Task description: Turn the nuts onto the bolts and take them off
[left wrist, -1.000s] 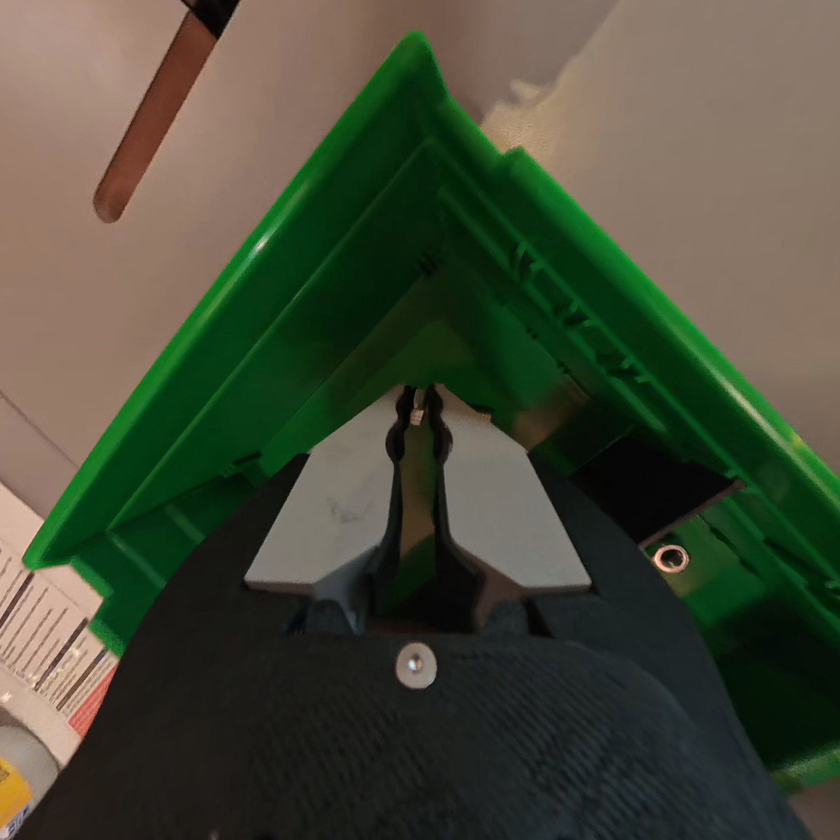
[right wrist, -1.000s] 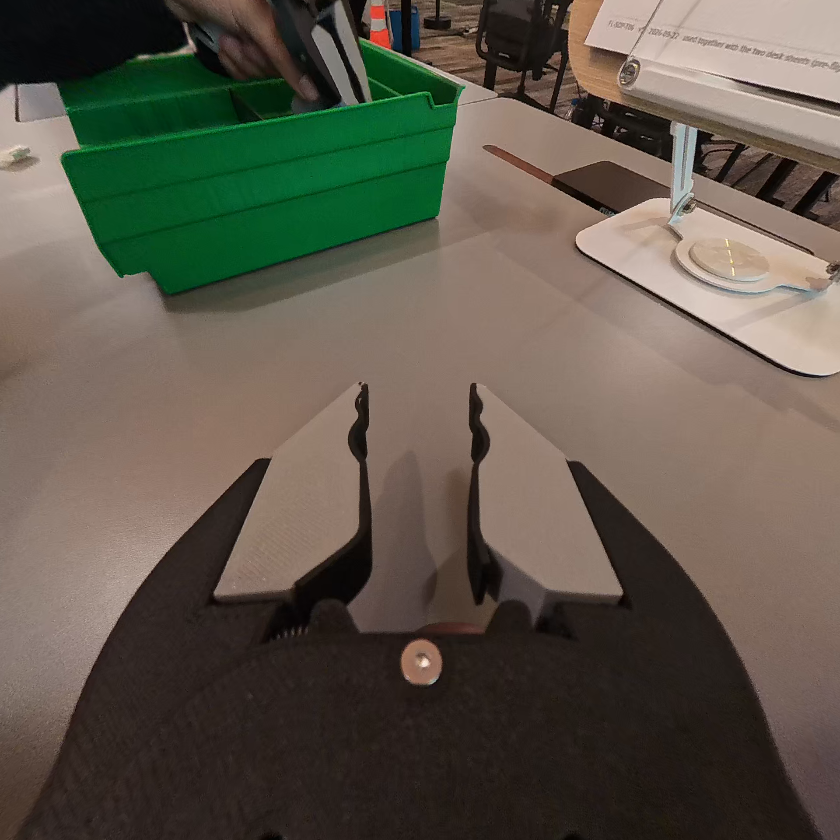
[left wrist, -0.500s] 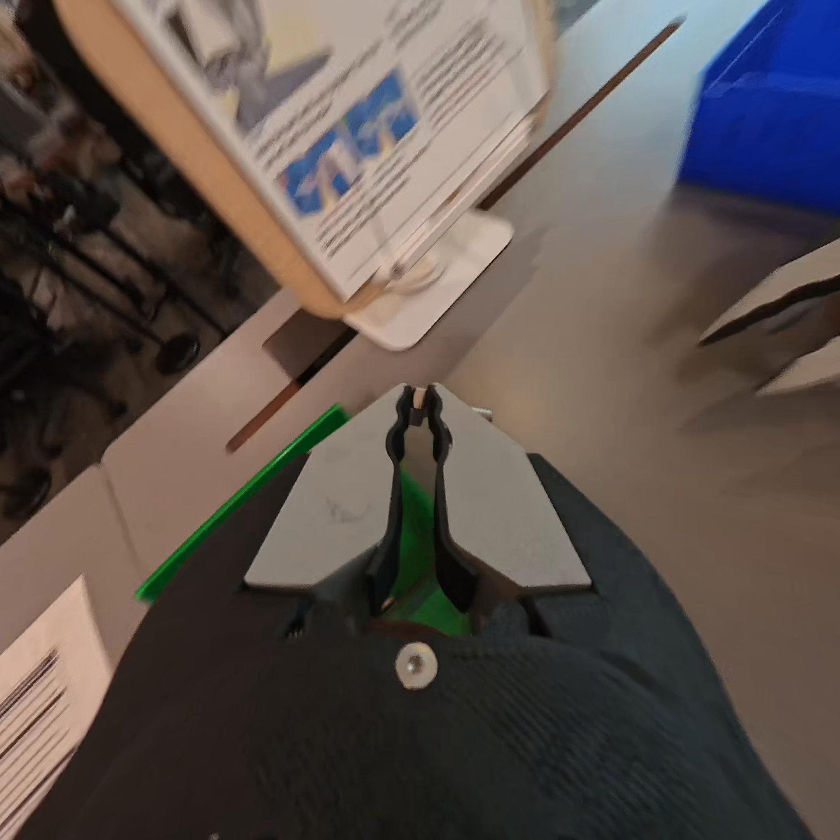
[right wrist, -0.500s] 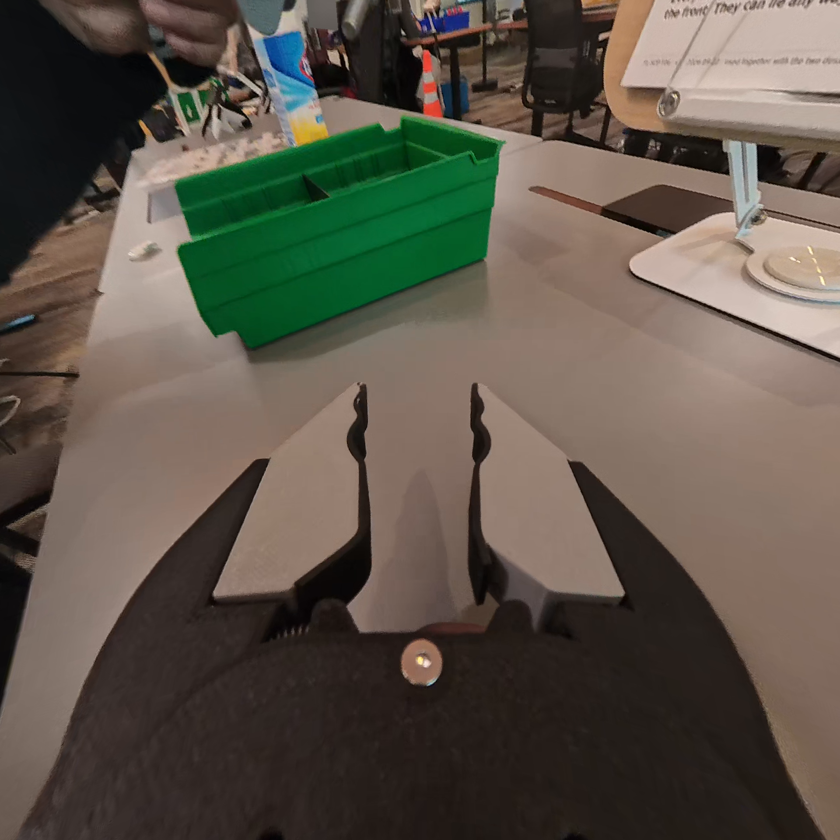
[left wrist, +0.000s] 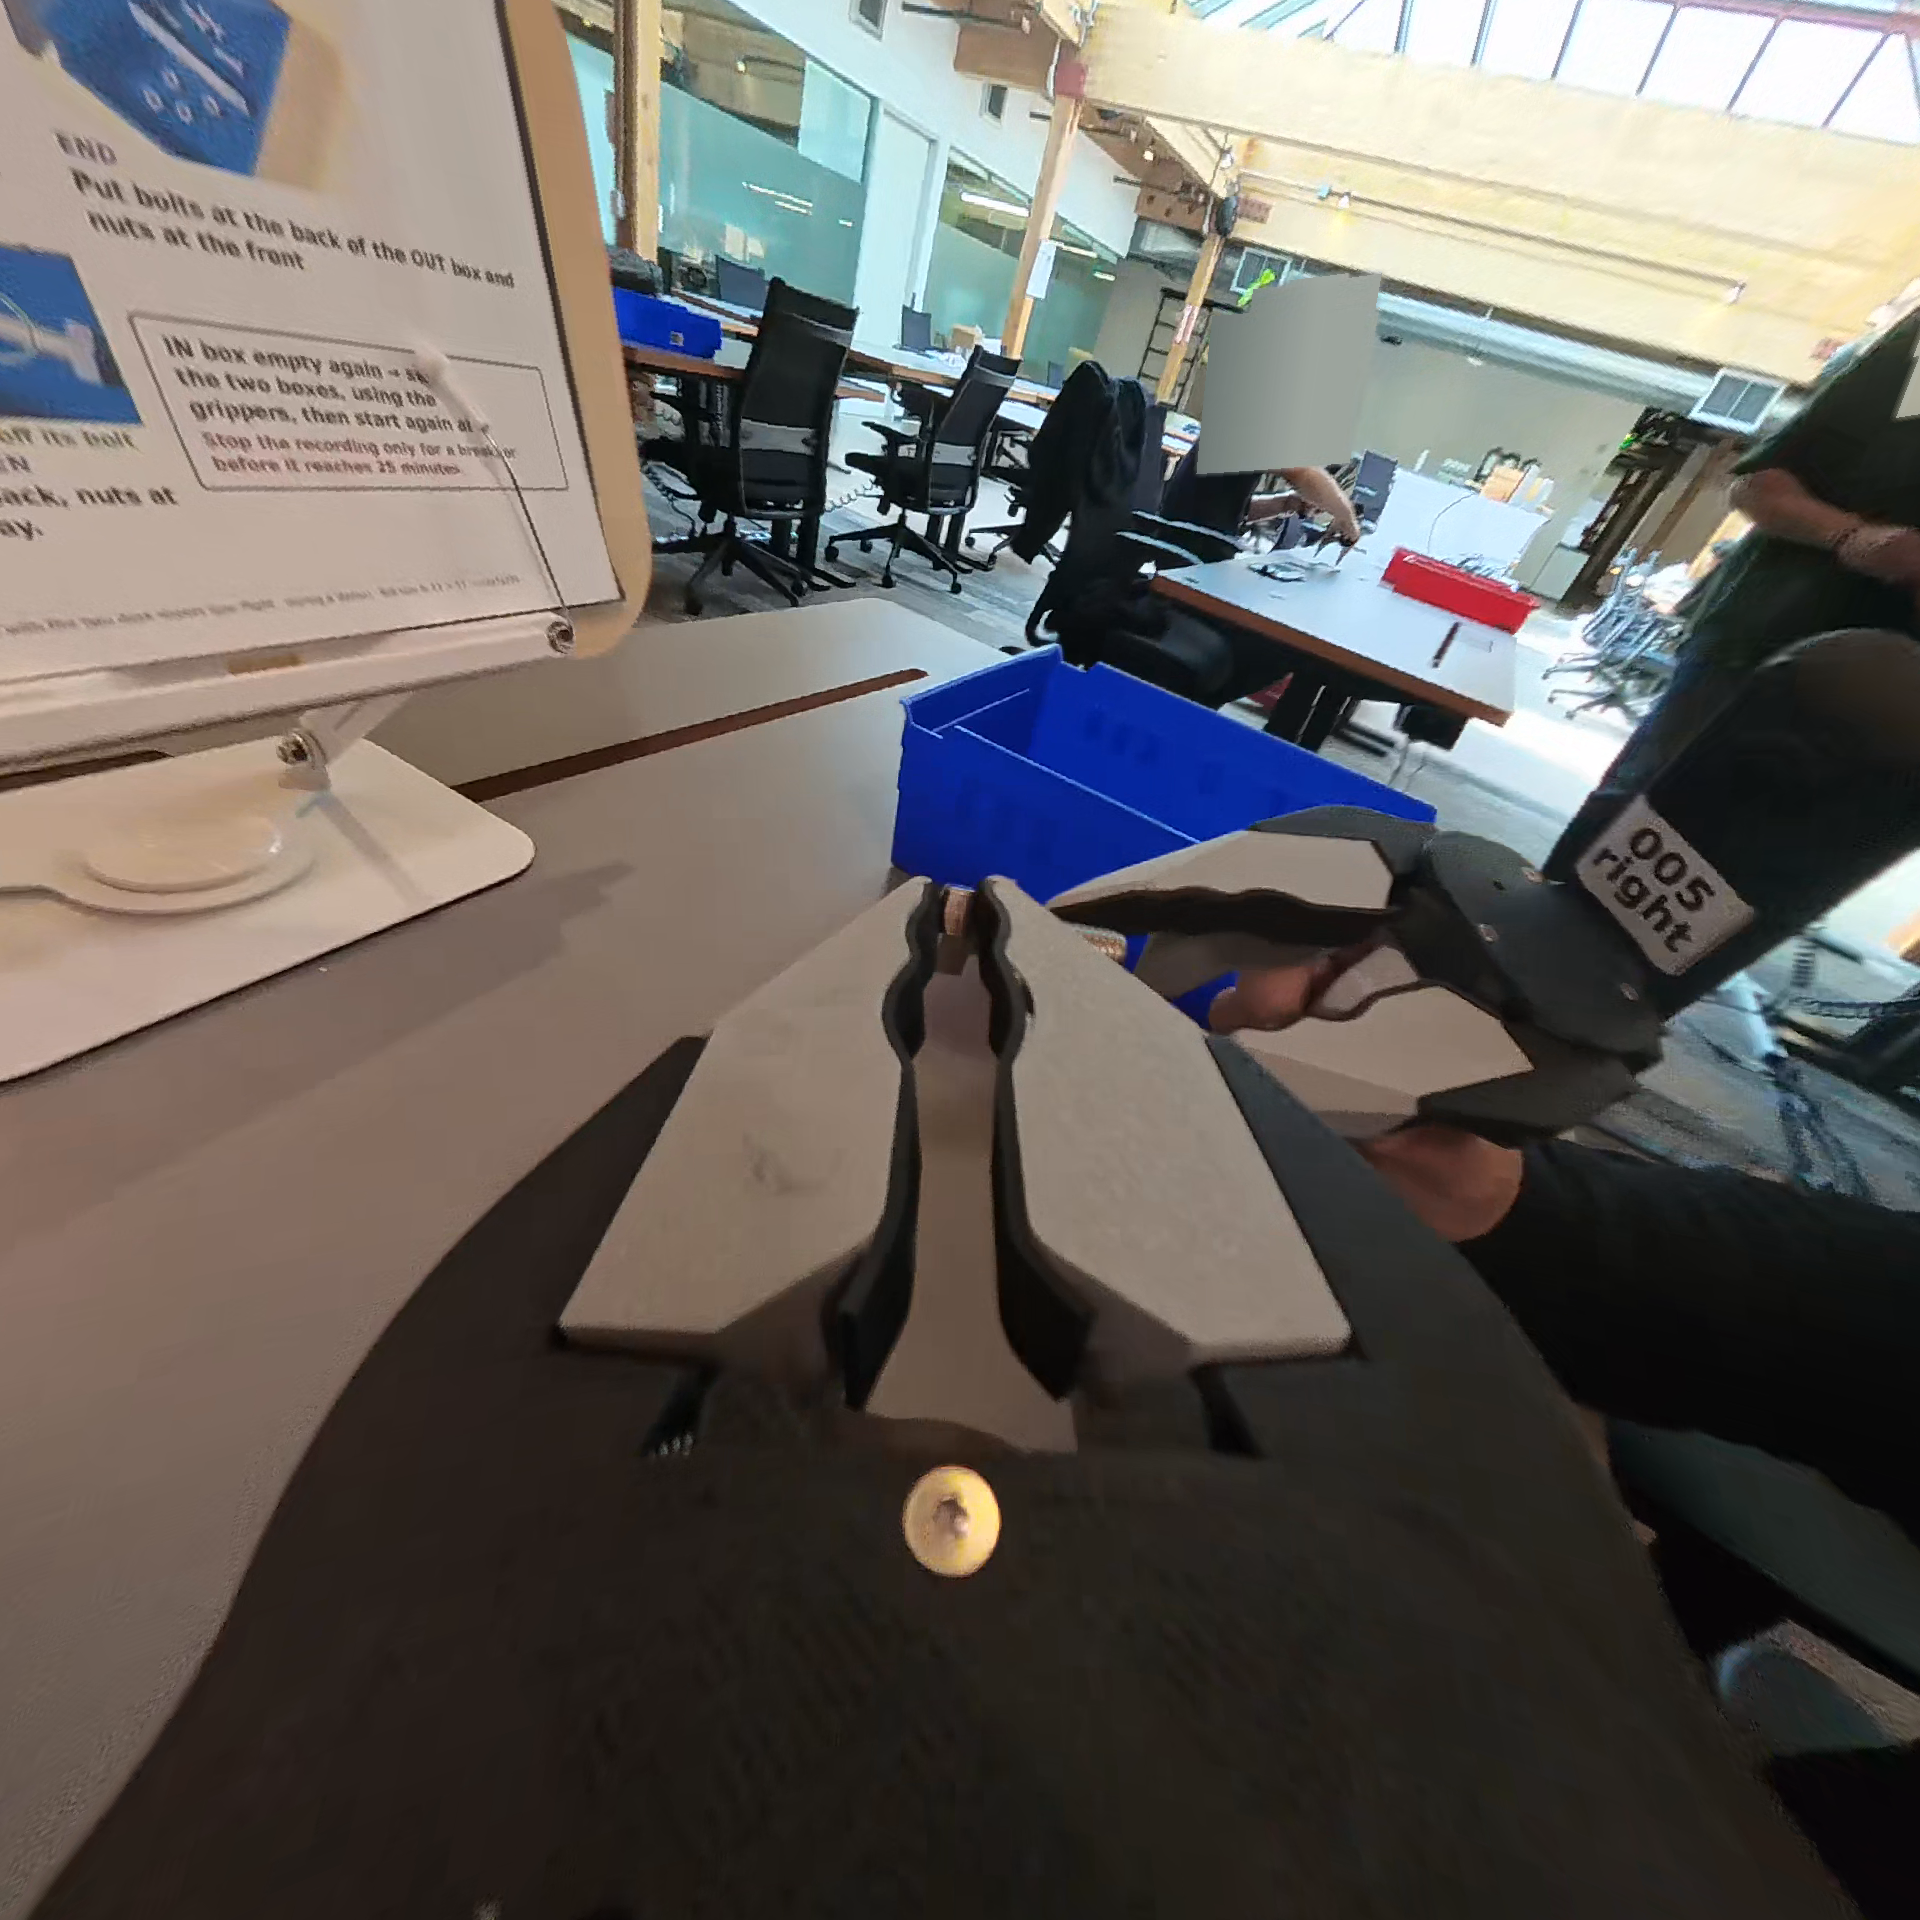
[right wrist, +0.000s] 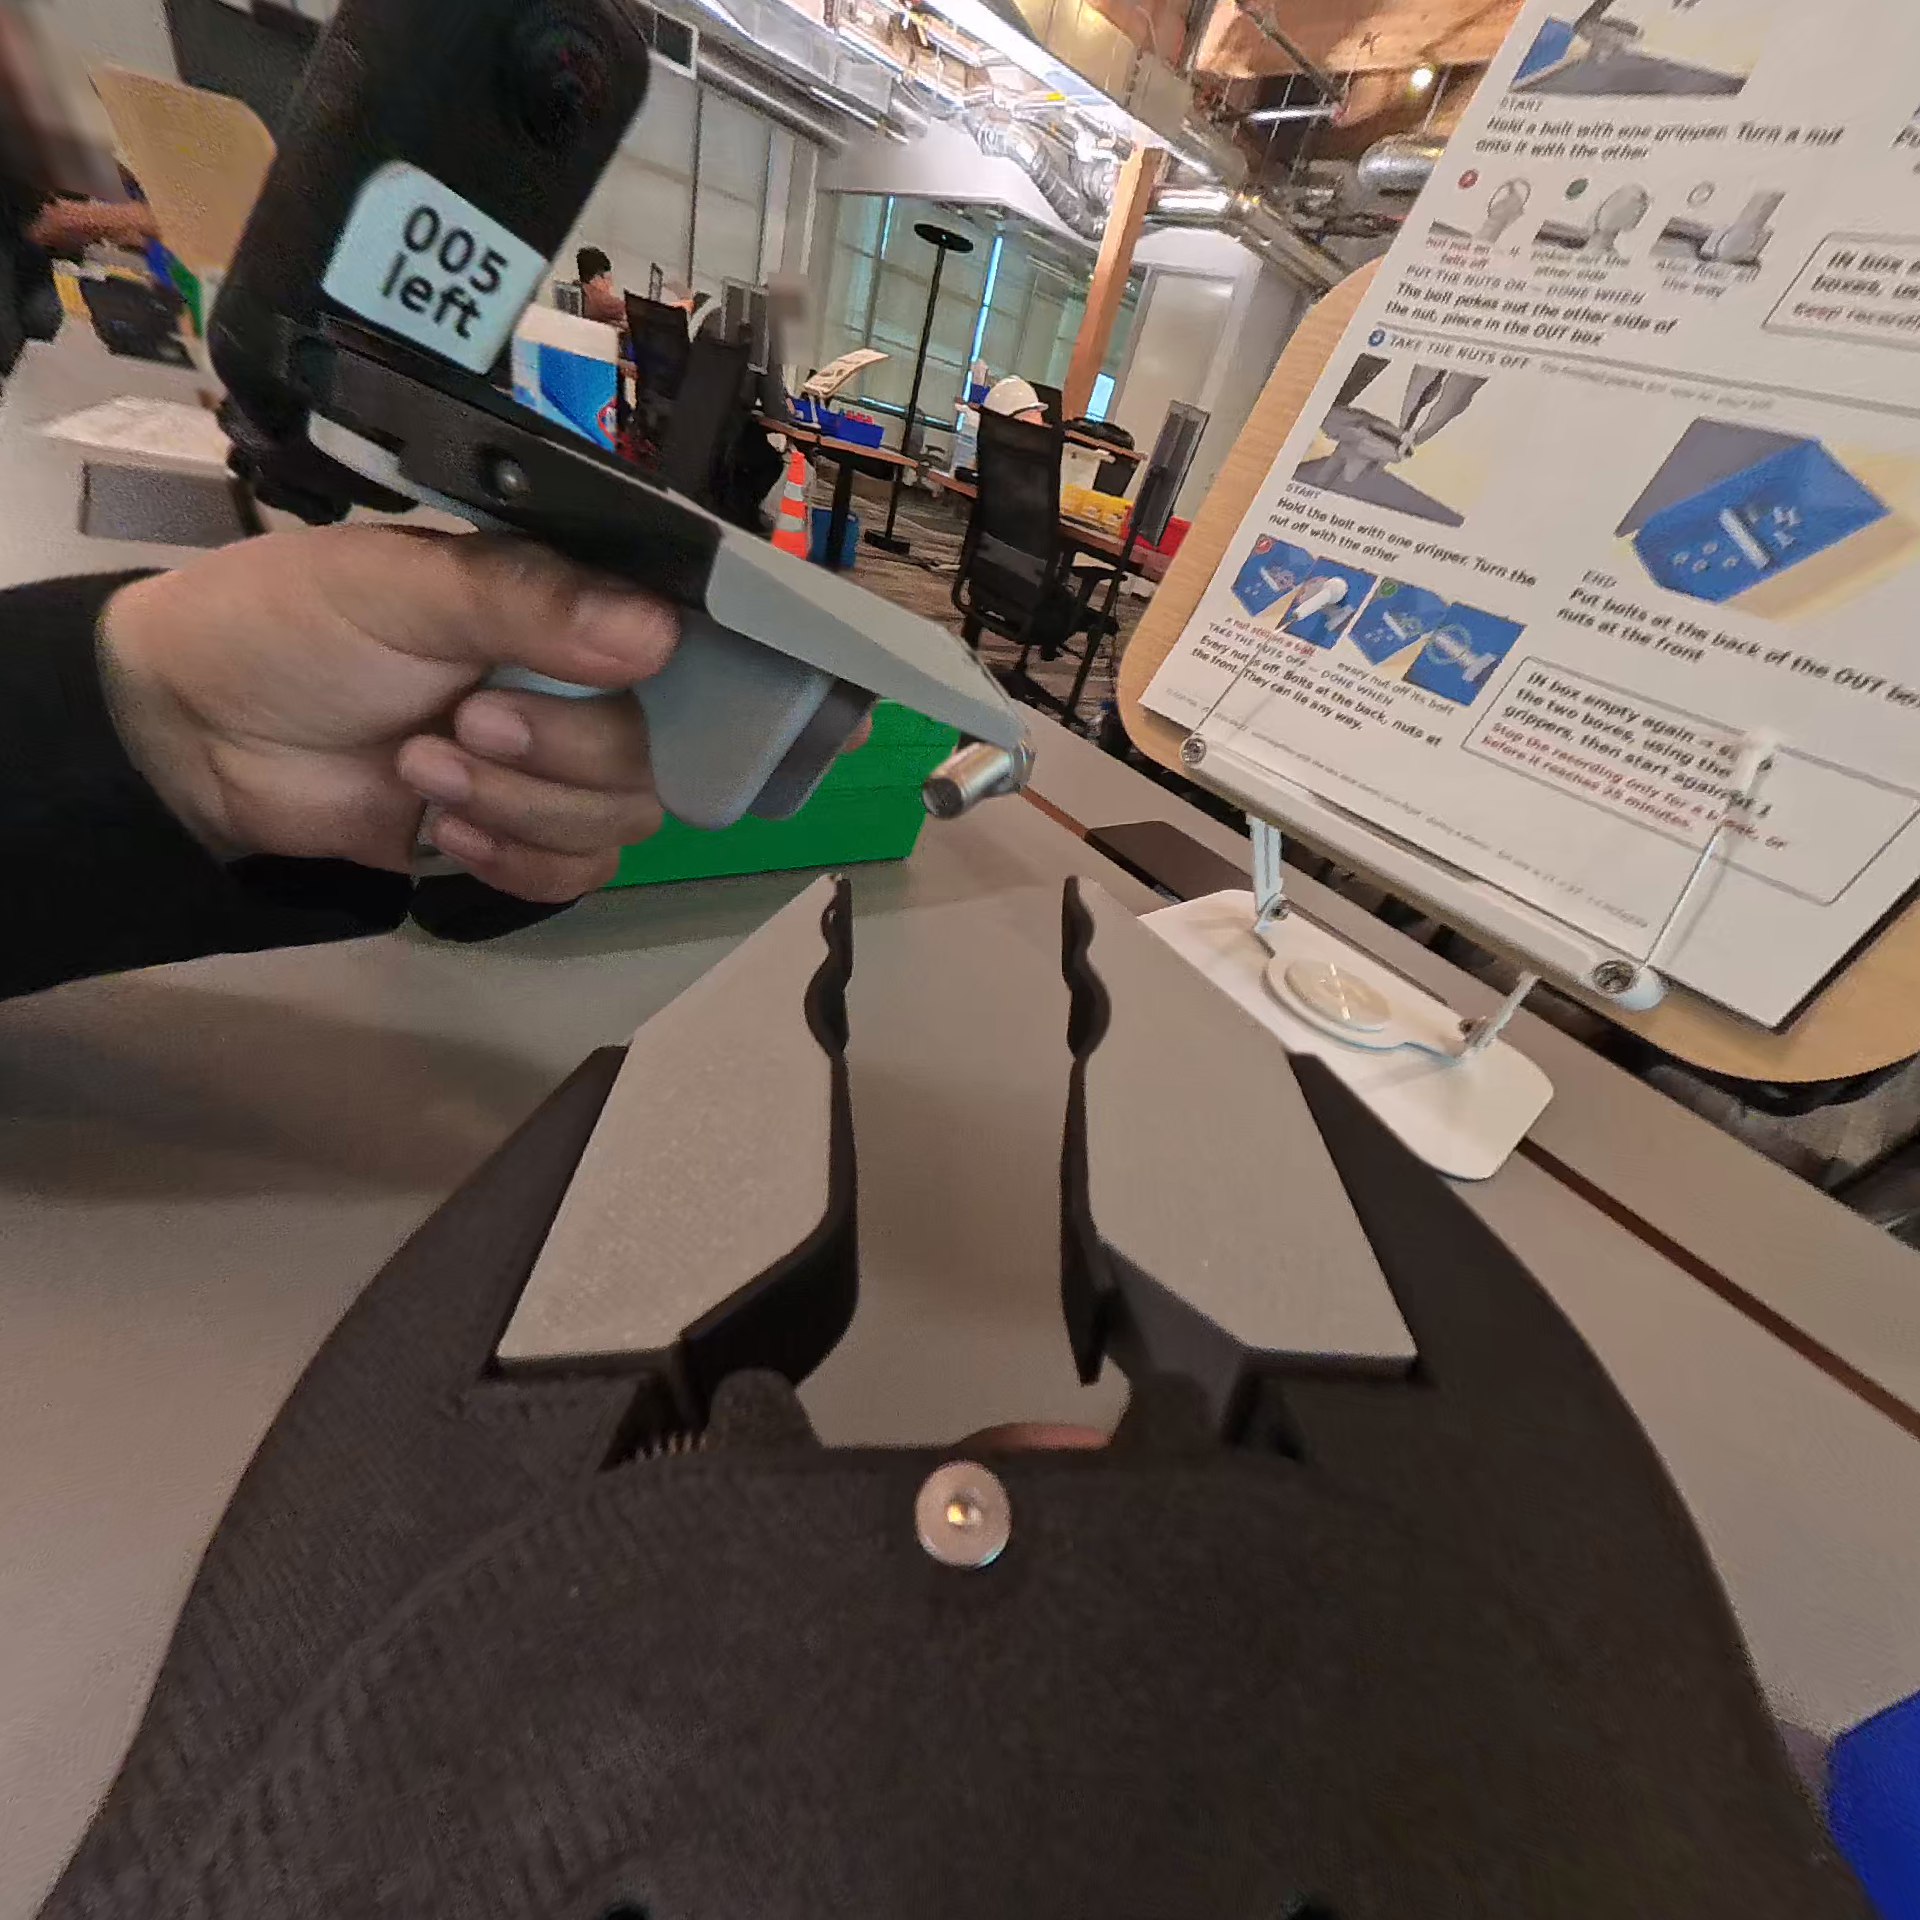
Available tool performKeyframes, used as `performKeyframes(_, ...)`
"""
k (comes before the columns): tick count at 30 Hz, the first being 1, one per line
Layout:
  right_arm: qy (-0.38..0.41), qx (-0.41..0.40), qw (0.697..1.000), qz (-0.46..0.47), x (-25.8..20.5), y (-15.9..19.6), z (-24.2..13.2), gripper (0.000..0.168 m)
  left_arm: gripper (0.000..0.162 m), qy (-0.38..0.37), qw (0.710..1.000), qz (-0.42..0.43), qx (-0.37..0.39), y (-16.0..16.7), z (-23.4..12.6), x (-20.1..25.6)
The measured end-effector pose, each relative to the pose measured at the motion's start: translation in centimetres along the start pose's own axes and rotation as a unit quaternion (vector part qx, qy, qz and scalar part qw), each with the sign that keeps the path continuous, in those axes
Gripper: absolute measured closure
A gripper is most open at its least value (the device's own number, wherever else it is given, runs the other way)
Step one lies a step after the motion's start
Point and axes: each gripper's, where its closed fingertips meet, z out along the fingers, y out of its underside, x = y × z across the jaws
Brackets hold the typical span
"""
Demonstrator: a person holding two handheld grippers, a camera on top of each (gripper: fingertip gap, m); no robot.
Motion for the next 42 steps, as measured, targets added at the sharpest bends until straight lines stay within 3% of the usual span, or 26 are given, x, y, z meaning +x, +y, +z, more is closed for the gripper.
performKeyframes(8, 0.032, -0.009, 0.998, -0.061, 0.1, 0.3, 0.3, 0.140, 0.158, 0.026, 0.999, -0.033, -0.005, 1.9, 0.9, 0.0)
performKeyframes(10, 0.032, -0.021, 0.997, -0.071, 0.0, 0.6, 0.5, 0.159, 0.158, 0.031, 0.998, -0.047, -0.007, 2.4, 1.1, -0.2)
performKeyframes(17, 0.022, -0.054, 0.996, -0.071, -0.2, 1.6, 0.8, 0.160, 0.158, 0.032, 0.997, -0.070, -0.012, 3.5, 1.1, -0.8)
performKeyframes(22, -0.016, -0.153, 0.988, -0.011, 0.5, 5.3, 1.1, 0.162, 0.154, -0.014, 0.997, -0.051, -0.061, 5.7, 1.1, -3.3)
performKeyframes(29, -0.079, -0.303, 0.946, 0.083, 0.1, 11.4, 0.3, 0.162, 0.154, -0.033, 0.991, -0.029, -0.127, 8.4, 1.5, -4.6)
performKeyframes(35, -0.098, -0.336, 0.931, 0.099, -0.5, 12.7, -0.1, 0.162, 0.156, -0.040, 0.968, 0.028, -0.247, 13.6, 2.3, -4.2)
performKeyframes(42, -0.095, -0.350, 0.927, 0.093, -0.9, 13.6, 0.2, 0.161, 0.150, -0.025, 0.957, 0.051, -0.284, 15.6, 2.7, -3.1)
